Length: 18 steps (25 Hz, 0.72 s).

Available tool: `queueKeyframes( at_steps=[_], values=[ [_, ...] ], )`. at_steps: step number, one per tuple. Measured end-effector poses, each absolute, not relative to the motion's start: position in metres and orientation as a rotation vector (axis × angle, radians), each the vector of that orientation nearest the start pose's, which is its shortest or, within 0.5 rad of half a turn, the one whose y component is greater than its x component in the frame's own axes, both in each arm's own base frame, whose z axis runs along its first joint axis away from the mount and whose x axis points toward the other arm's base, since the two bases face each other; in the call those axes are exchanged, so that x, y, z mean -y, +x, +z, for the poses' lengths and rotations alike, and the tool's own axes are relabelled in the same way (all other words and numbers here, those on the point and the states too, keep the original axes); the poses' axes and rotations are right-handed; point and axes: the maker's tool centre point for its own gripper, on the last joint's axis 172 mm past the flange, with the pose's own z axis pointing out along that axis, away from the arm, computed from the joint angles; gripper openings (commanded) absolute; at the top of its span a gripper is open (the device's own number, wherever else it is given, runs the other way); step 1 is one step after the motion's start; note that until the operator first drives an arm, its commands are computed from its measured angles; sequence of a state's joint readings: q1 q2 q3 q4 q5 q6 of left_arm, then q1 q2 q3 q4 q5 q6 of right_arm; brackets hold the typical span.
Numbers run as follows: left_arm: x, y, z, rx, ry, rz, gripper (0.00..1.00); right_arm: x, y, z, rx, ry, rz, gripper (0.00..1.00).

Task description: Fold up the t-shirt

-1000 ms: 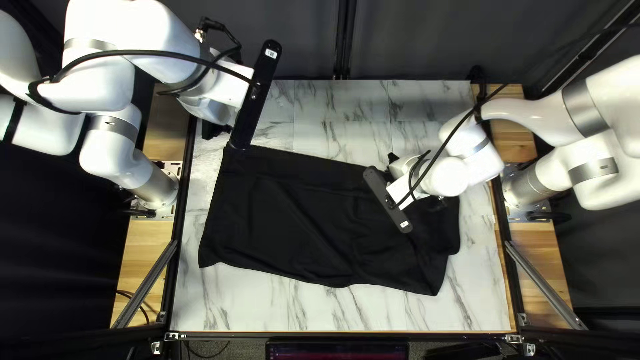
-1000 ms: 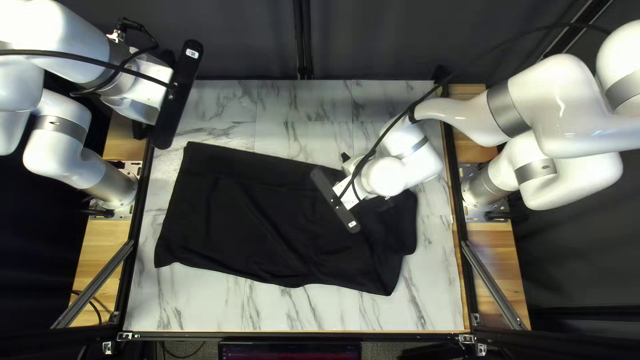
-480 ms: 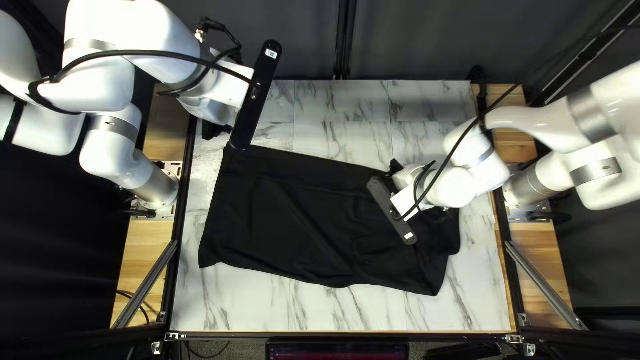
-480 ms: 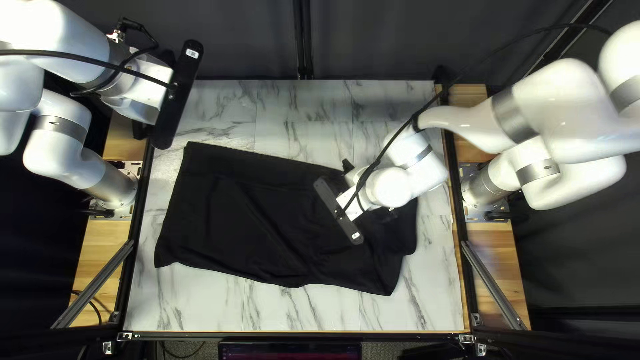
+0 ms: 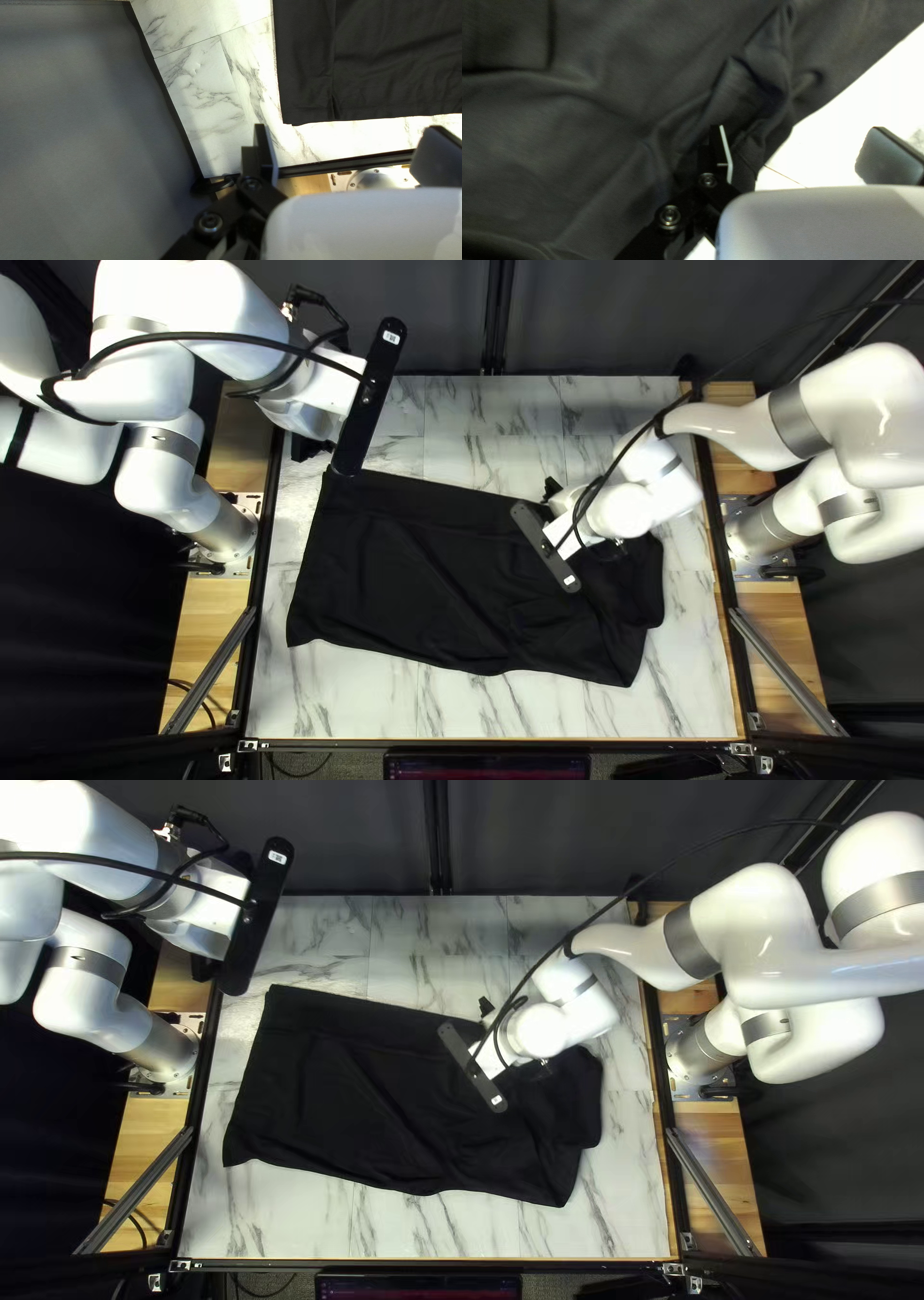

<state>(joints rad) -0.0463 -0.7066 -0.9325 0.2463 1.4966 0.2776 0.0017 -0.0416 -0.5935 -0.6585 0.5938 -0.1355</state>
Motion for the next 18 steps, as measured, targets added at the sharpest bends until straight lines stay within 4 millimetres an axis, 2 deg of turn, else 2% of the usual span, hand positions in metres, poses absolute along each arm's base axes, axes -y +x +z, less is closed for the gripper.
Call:
queueKeyframes(
  at_steps=[4,11,14,18],
  values=[
    [-0.05,0.308,0.371,-0.465,-2.838,-0.163,1.0,0.057,0.41,0.084,1.174,-3.333,-0.026,1.0],
    [-0.05,0.308,0.371,-0.465,-2.838,-0.163,1.0,0.036,0.395,0.103,1.151,-3.359,-0.03,1.0],
    [-0.05,0.308,0.371,-0.465,-2.838,-0.163,1.0,0.02,0.39,0.104,1.151,-3.357,-0.027,1.0],
    [-0.05,0.308,0.371,-0.465,-2.838,-0.163,1.0,0.001,0.384,0.094,1.16,-3.331,-0.007,1.0]
  ],
)
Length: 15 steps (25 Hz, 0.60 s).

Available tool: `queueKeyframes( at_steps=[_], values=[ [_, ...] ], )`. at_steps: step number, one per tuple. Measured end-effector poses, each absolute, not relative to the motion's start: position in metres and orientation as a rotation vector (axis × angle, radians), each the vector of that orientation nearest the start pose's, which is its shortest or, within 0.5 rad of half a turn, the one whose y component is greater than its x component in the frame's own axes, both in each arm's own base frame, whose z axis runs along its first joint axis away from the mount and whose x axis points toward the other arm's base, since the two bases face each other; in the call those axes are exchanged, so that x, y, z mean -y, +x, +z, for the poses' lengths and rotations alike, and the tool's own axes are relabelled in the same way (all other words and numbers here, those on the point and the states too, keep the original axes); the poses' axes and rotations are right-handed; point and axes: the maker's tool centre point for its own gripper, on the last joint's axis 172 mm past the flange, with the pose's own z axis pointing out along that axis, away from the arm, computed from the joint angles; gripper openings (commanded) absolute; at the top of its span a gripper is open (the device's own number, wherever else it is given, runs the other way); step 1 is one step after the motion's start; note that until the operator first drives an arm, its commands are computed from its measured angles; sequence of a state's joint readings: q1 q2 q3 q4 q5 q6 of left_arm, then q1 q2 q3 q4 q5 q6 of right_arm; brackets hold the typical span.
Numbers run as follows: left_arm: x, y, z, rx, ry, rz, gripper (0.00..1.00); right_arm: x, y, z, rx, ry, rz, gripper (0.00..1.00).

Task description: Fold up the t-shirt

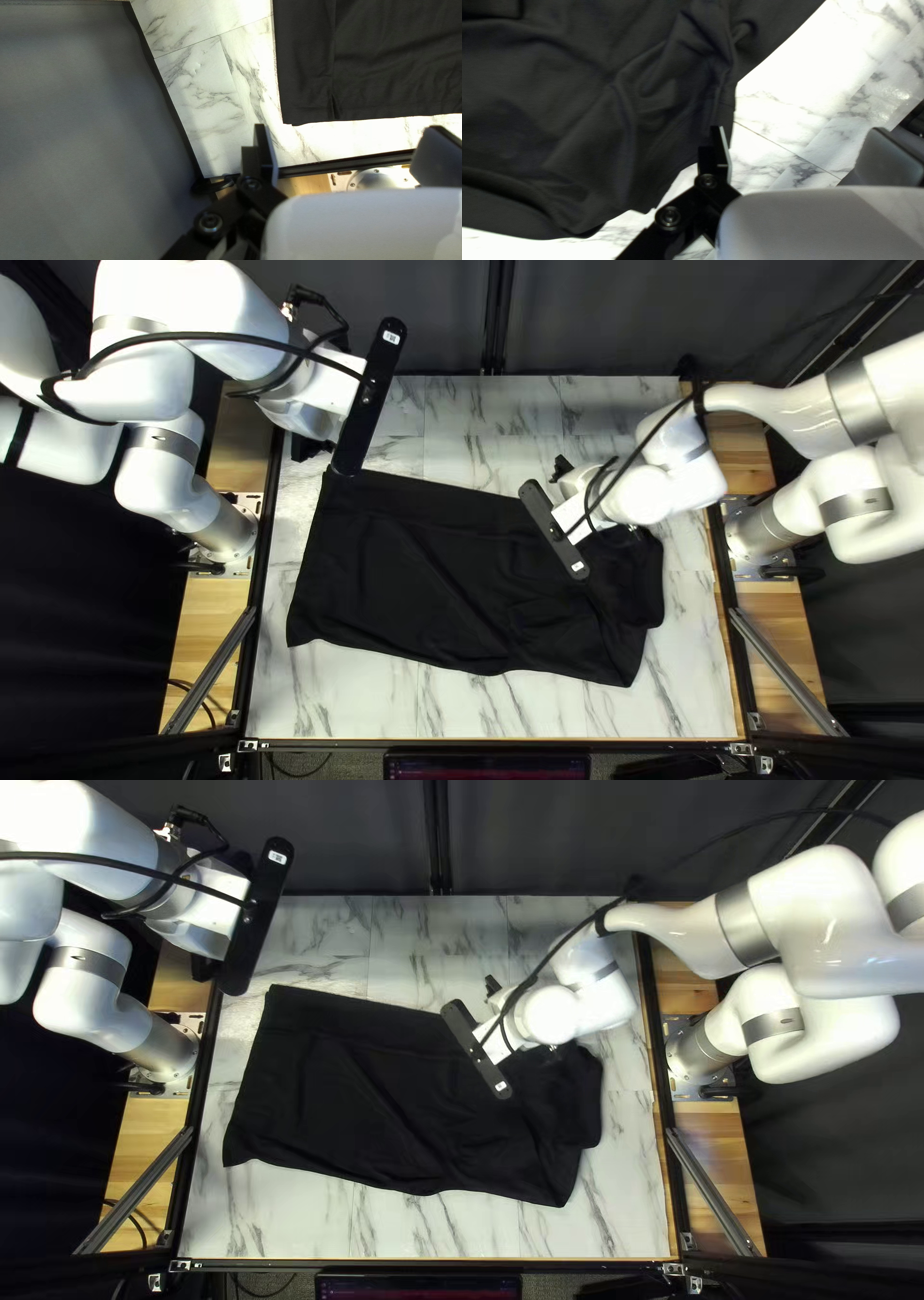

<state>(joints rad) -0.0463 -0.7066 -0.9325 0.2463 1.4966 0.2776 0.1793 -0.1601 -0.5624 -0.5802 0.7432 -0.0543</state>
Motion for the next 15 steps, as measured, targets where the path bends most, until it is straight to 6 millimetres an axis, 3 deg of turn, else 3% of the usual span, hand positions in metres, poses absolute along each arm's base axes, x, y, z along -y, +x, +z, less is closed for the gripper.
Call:
queueKeyframes(
  at_steps=[2,4,5,6,9,15],
  values=[
    [-0.05,0.308,0.371,-0.465,-2.838,-0.163,1.0,-0.001,0.383,0.086,1.165,-3.317,0.003,0.95],
    [-0.05,0.308,0.371,-0.465,-2.838,-0.163,1.0,0.001,0.382,0.077,1.169,-3.305,0.024,0.77],
    [-0.05,0.308,0.371,-0.465,-2.838,-0.163,1.0,0.002,0.383,0.074,1.17,-3.301,0.036,0.52],
    [-0.05,0.308,0.371,-0.465,-2.838,-0.163,1.0,0.003,0.384,0.07,1.169,-3.297,0.048,0.05],
    [-0.05,0.308,0.371,-0.465,-2.838,-0.163,1.0,0.007,0.386,0.064,1.164,-3.293,0.075,0.0],
    [-0.05,0.308,0.371,-0.465,-2.838,-0.163,1.0,0.022,0.384,0.049,1.143,-3.295,0.13,0.0]
  ],
)
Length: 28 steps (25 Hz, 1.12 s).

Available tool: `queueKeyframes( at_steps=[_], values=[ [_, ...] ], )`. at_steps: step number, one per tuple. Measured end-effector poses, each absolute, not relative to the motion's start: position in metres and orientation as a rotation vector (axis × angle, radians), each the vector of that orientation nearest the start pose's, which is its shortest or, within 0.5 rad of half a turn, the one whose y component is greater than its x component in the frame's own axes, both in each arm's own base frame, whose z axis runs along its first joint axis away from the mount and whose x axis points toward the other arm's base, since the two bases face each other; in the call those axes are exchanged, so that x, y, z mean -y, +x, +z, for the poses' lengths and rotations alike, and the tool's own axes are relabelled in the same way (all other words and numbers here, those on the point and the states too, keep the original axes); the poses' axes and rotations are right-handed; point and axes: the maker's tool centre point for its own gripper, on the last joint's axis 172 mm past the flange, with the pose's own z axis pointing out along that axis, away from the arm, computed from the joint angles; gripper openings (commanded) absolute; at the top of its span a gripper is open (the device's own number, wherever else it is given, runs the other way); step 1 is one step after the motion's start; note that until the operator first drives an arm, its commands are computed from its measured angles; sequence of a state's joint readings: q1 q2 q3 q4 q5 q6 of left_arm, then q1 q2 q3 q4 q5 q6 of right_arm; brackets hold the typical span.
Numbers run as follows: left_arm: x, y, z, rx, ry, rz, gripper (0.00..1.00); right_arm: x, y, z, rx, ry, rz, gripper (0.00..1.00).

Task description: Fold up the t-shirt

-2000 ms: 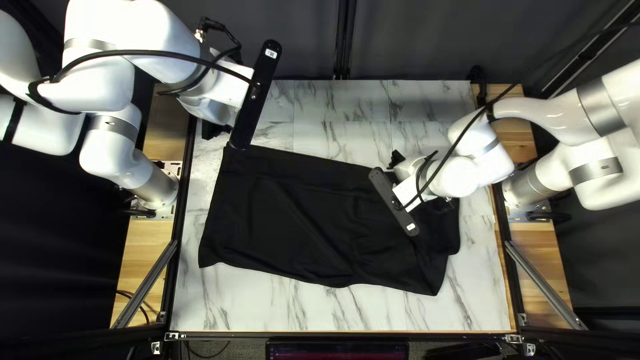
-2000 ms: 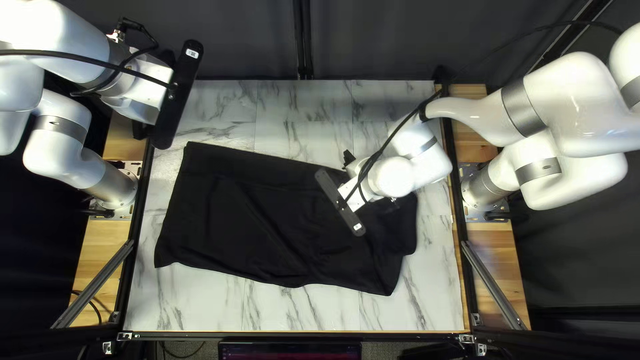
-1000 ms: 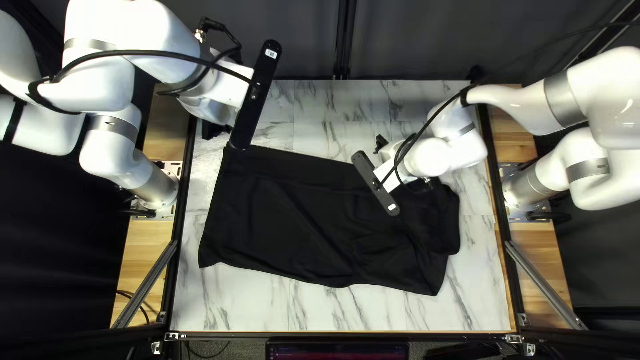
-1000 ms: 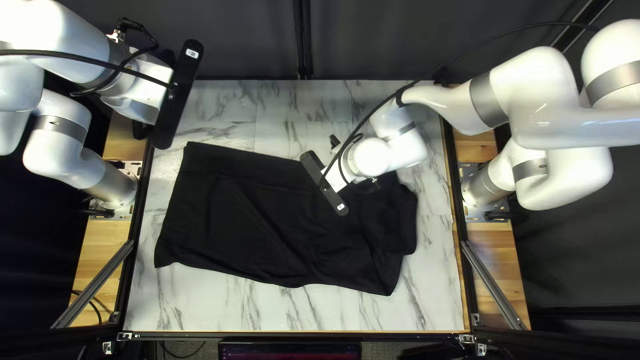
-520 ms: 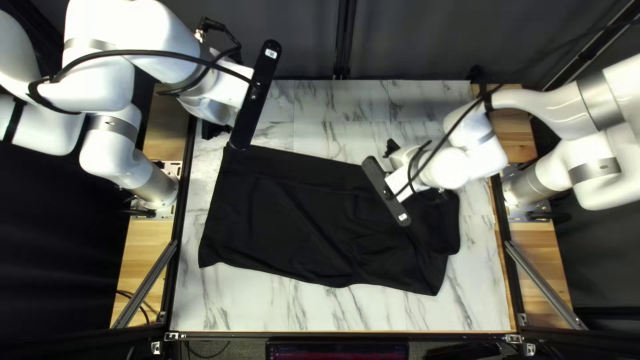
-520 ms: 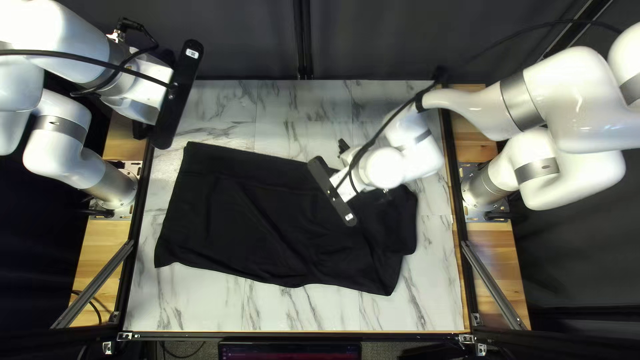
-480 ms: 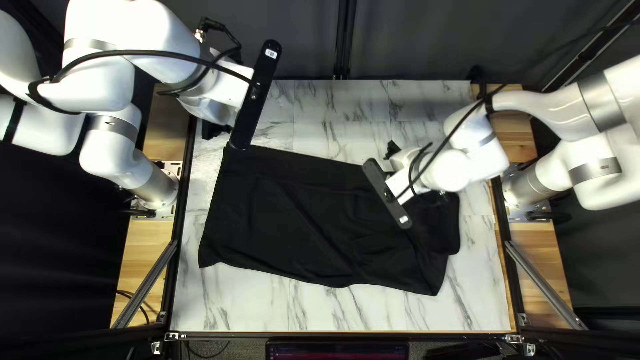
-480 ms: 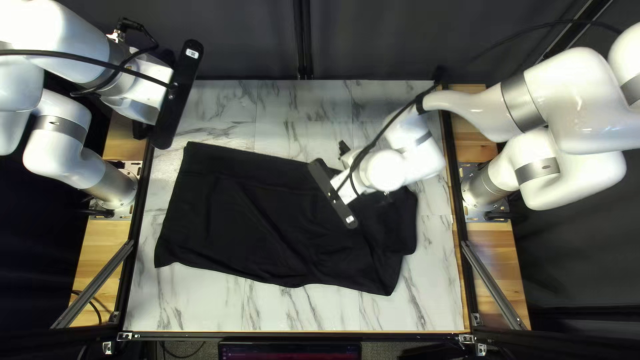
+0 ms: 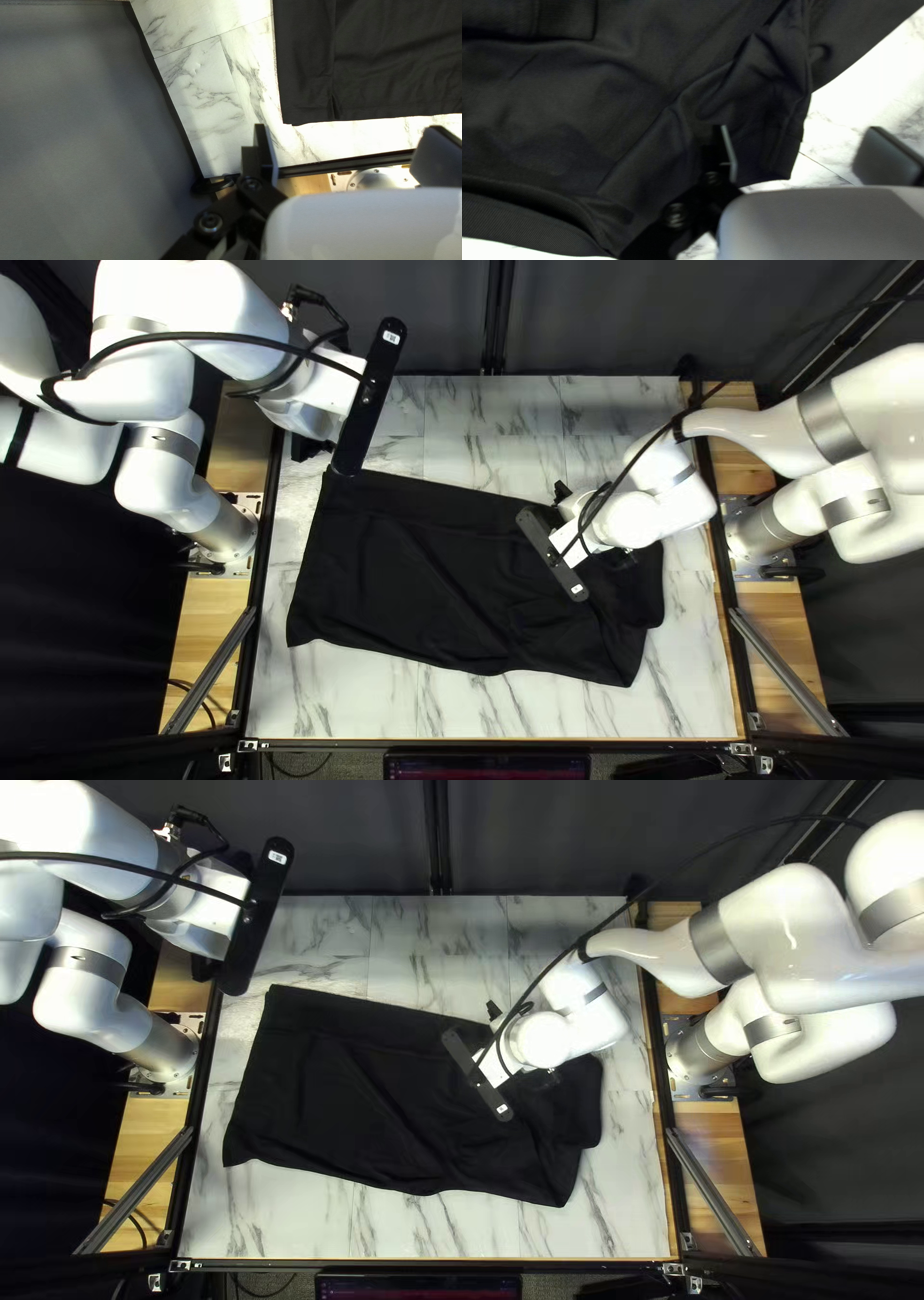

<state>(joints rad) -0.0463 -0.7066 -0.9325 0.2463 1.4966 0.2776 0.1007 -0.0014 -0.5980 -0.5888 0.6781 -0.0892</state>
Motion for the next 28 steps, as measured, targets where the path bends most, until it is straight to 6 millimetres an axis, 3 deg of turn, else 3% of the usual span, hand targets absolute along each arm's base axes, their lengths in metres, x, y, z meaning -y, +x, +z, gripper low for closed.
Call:
queueKeyframes(
  at_steps=[6,14,20,21,22,23,24,28],
  values=[
    [-0.05,0.308,0.371,-0.465,-2.838,-0.163,1.0,0.012,0.393,0.06,1.149,-3.307,0.132,0.0],
    [-0.05,0.308,0.371,-0.465,-2.838,-0.163,1.0,-0.036,0.414,0.077,1.169,-3.291,0.172,0.0],
    [-0.05,0.308,0.371,-0.465,-2.838,-0.163,1.0,-0.03,0.423,0.068,1.163,-3.274,0.217,0.02],
    [-0.05,0.308,0.371,-0.465,-2.838,-0.163,1.0,-0.028,0.426,0.065,1.165,-3.271,0.224,0.25],
    [-0.05,0.308,0.371,-0.465,-2.838,-0.163,1.0,-0.024,0.429,0.061,1.169,-3.268,0.236,0.36],
    [-0.05,0.308,0.371,-0.465,-2.838,-0.163,1.0,-0.02,0.432,0.058,1.173,-3.265,0.246,0.86],
    [-0.05,0.308,0.371,-0.465,-2.838,-0.163,1.0,-0.016,0.435,0.054,1.179,-3.26,0.257,1.0],
    [-0.05,0.308,0.371,-0.465,-2.838,-0.163,1.0,-0.01,0.436,0.053,1.192,-3.25,0.26,1.0]
  ],
)
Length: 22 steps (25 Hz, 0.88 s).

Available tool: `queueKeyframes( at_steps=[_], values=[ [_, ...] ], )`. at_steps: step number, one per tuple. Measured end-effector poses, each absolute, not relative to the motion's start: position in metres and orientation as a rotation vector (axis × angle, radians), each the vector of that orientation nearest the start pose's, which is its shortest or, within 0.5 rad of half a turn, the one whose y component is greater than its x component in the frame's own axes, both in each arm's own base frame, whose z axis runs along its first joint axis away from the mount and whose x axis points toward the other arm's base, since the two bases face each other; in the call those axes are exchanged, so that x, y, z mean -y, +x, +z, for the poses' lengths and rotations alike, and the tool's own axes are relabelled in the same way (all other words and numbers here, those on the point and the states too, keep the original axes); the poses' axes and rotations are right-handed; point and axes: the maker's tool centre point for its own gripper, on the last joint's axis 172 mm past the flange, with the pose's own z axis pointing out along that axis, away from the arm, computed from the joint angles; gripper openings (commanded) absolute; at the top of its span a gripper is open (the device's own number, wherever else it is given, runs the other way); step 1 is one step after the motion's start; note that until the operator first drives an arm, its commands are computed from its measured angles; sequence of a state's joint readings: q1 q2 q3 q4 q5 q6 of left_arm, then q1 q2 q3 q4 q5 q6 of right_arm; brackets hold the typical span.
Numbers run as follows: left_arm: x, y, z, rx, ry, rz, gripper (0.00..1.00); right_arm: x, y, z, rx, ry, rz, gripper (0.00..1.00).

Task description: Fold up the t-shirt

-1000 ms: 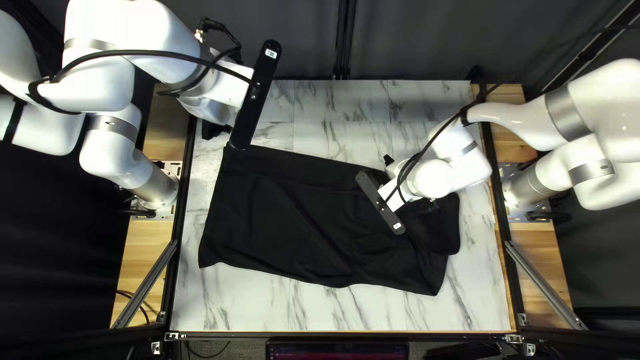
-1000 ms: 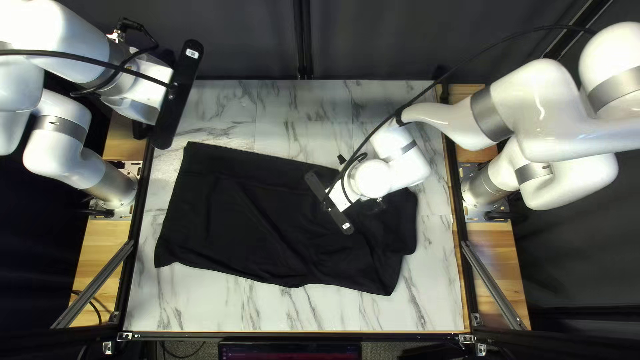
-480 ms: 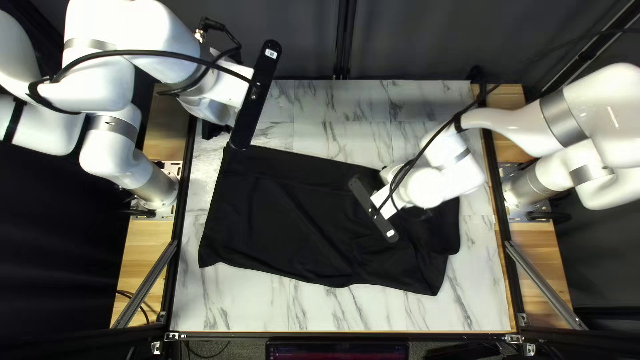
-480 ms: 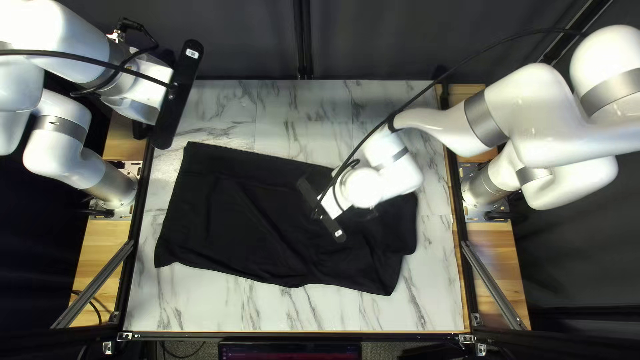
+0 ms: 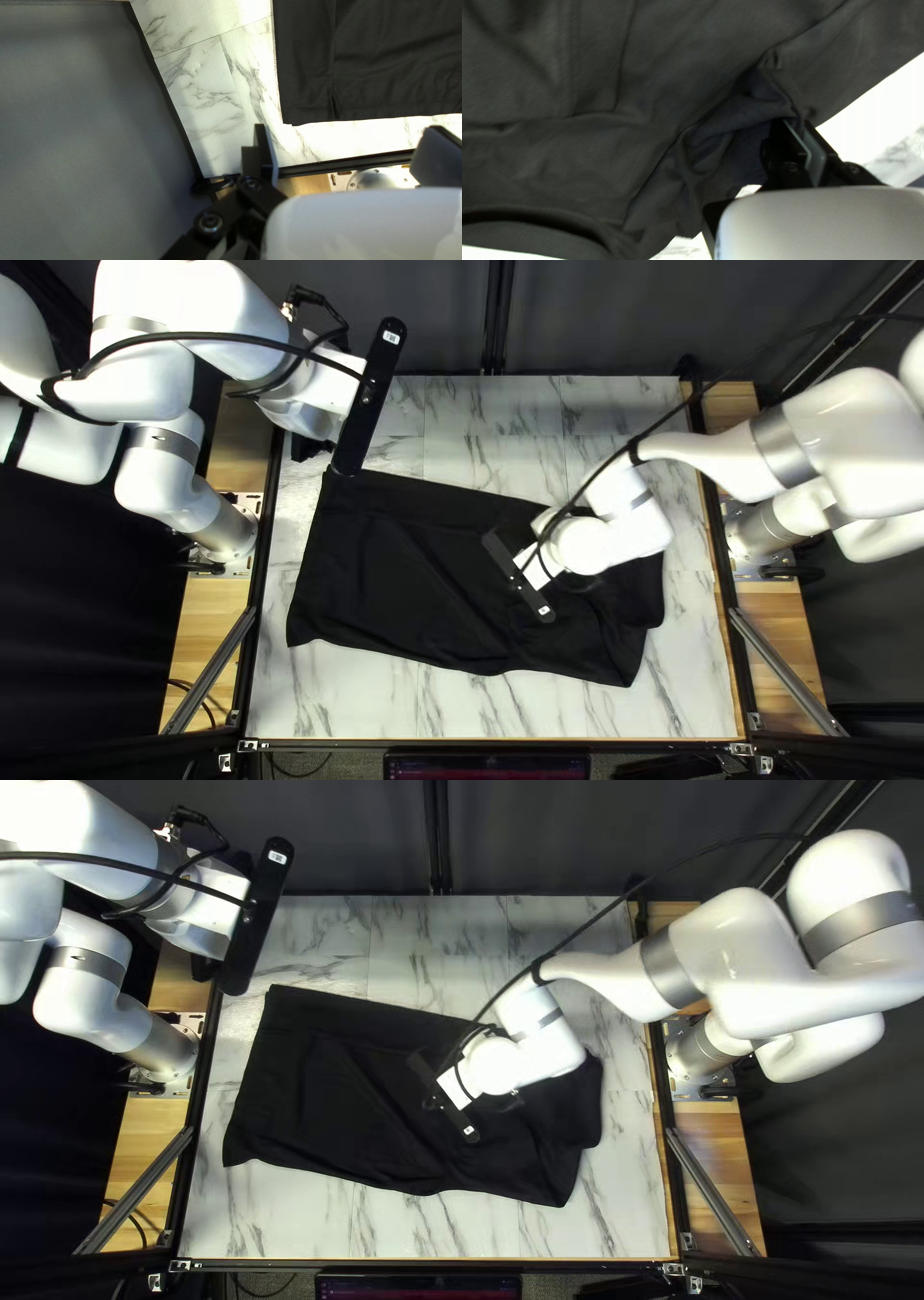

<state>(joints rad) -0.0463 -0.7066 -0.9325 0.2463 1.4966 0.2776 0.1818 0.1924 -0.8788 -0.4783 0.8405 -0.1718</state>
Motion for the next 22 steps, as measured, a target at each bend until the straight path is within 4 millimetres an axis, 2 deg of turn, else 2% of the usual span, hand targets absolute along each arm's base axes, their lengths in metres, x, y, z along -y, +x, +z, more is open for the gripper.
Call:
queueKeyframes(
  at_steps=[5,10,15,22],
  values=[
    [-0.05,0.308,0.371,-0.465,-2.838,-0.163,1.0,-0.016,0.419,0.071,1.164,-3.265,0.239,1.0],
    [-0.05,0.308,0.371,-0.465,-2.838,-0.163,1.0,-0.027,0.385,0.09,1.067,-3.272,0.234,1.0],
    [-0.05,0.308,0.371,-0.465,-2.838,-0.163,1.0,-0.033,0.352,0.096,0.937,-3.21,0.266,1.0],
    [-0.05,0.308,0.371,-0.465,-2.838,-0.163,1.0,-0.02,0.354,0.094,0.89,-3.125,0.214,1.0]
  ],
)
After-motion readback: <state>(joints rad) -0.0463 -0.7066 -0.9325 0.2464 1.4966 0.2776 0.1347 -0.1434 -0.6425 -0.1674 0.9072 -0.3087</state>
